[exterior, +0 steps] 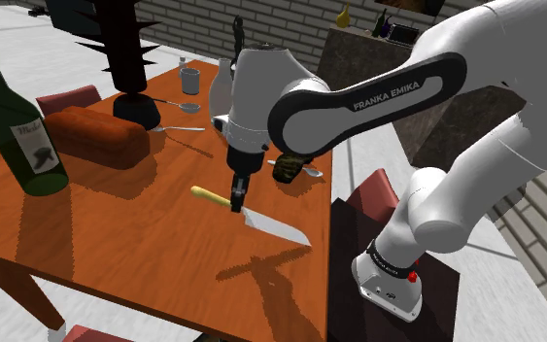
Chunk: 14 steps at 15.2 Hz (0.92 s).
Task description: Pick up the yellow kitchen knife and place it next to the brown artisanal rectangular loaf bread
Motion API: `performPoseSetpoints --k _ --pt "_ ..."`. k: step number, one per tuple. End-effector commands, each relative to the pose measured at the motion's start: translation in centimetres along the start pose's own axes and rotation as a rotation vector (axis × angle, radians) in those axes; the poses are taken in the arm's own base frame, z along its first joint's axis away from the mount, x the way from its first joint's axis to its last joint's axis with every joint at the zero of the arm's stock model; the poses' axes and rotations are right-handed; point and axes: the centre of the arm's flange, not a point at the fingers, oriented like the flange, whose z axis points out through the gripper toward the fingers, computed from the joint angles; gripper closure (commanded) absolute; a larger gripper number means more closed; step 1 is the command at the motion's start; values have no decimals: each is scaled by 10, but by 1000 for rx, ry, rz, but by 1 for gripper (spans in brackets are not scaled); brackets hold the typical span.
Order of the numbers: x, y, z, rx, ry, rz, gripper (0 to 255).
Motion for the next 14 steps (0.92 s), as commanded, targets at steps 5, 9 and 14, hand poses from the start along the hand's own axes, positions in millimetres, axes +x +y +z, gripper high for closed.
performPoseSetpoints --k 5,9,14 --pt "1 -2 -32 0 0 0 255" --pt "1 -3 -53 0 0 0 255" --pt "2 -5 -79 0 0 0 255"
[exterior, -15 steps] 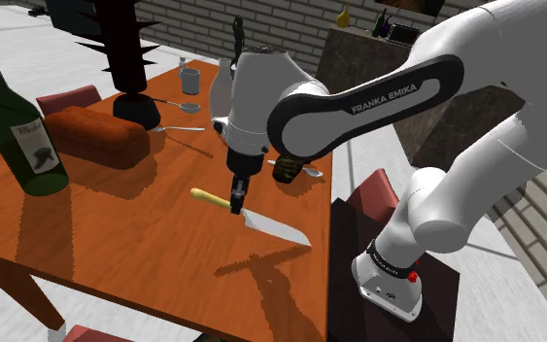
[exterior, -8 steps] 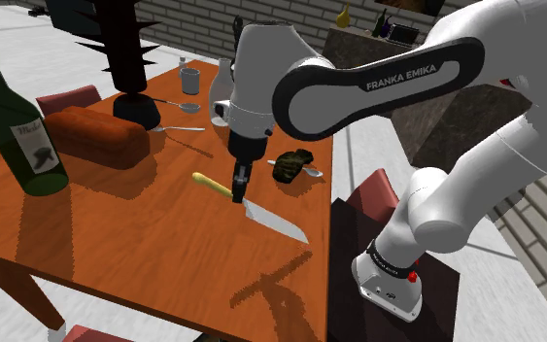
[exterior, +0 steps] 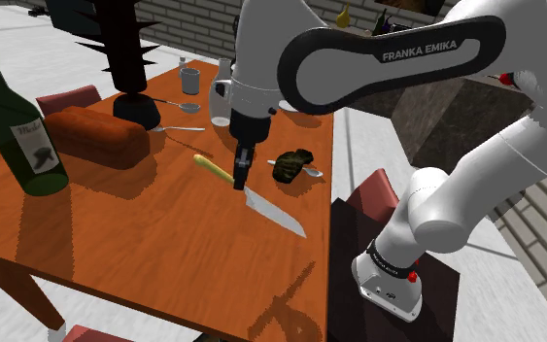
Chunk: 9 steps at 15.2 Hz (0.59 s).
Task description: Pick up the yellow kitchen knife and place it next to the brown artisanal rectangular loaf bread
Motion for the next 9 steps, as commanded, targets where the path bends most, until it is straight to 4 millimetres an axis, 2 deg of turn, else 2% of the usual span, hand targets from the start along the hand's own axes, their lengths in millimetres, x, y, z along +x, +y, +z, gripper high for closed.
performPoseSetpoints --k 1,5,9 --pt "0 -1 -12 0 0 0 255" --pt "0 -2 -29 0 0 0 255" --pt "35 37 -31 0 0 0 255"
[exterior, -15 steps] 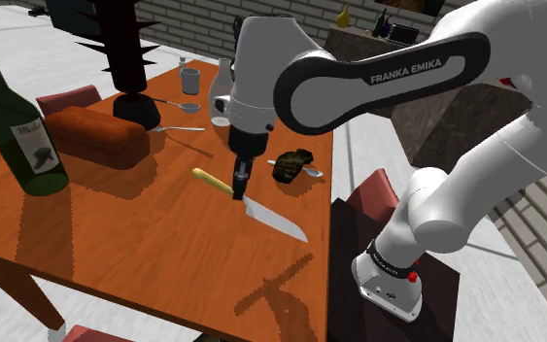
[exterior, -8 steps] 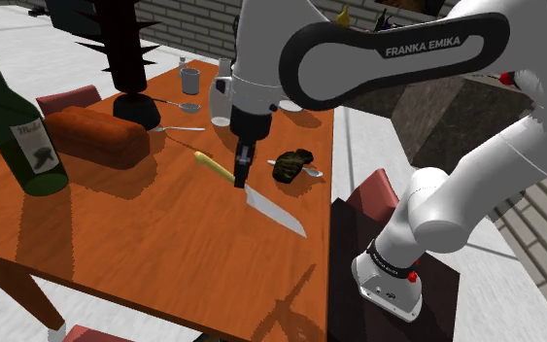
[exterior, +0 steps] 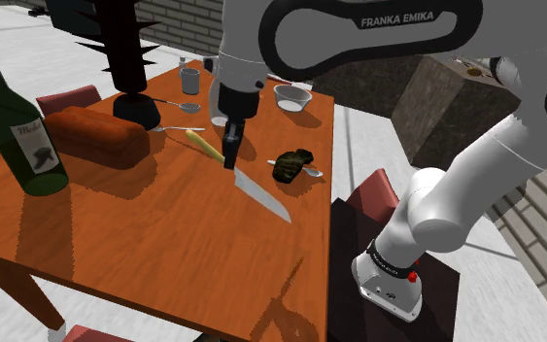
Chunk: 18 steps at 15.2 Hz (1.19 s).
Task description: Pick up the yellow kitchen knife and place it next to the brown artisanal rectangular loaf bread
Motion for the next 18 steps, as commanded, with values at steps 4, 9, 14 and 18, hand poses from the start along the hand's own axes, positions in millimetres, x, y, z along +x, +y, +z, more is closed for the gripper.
performPoseSetpoints --k 4,9,14,18 --pt "41 48 -3 0 0 0 255" --pt "86 97 -5 0 0 0 255" --pt "132 148 -8 0 0 0 255" --pt "131 149 13 0 0 0 255"
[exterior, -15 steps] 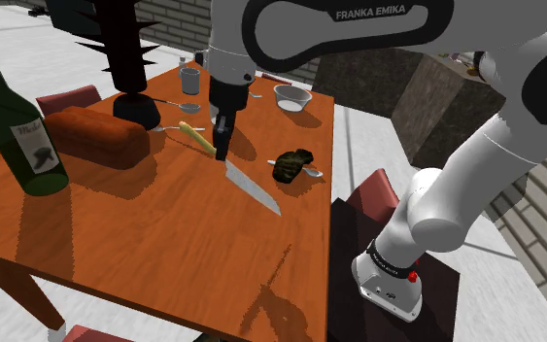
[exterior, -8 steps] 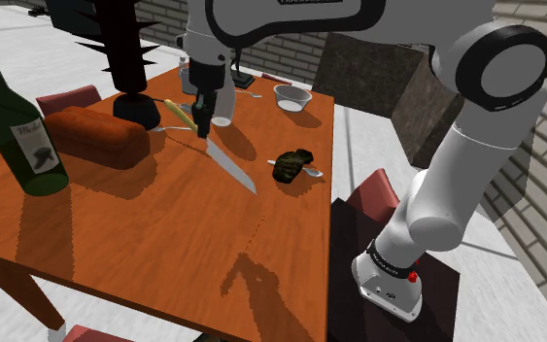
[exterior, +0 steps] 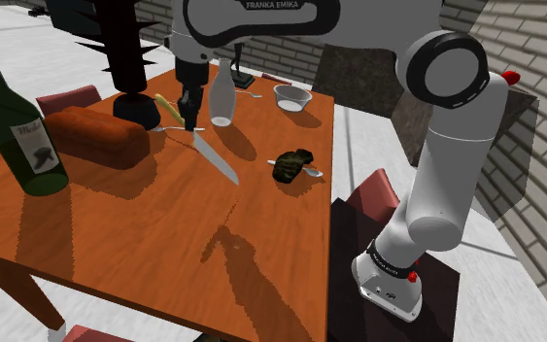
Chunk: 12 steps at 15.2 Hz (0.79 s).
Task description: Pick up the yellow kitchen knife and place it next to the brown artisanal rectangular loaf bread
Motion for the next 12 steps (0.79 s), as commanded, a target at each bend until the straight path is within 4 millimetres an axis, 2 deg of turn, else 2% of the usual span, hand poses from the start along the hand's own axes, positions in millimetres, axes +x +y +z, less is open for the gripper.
performPoseSetpoints --k 1,12 --pt "1 1 10 0 1 0 255" --pt "0 5 68 0 1 0 255"
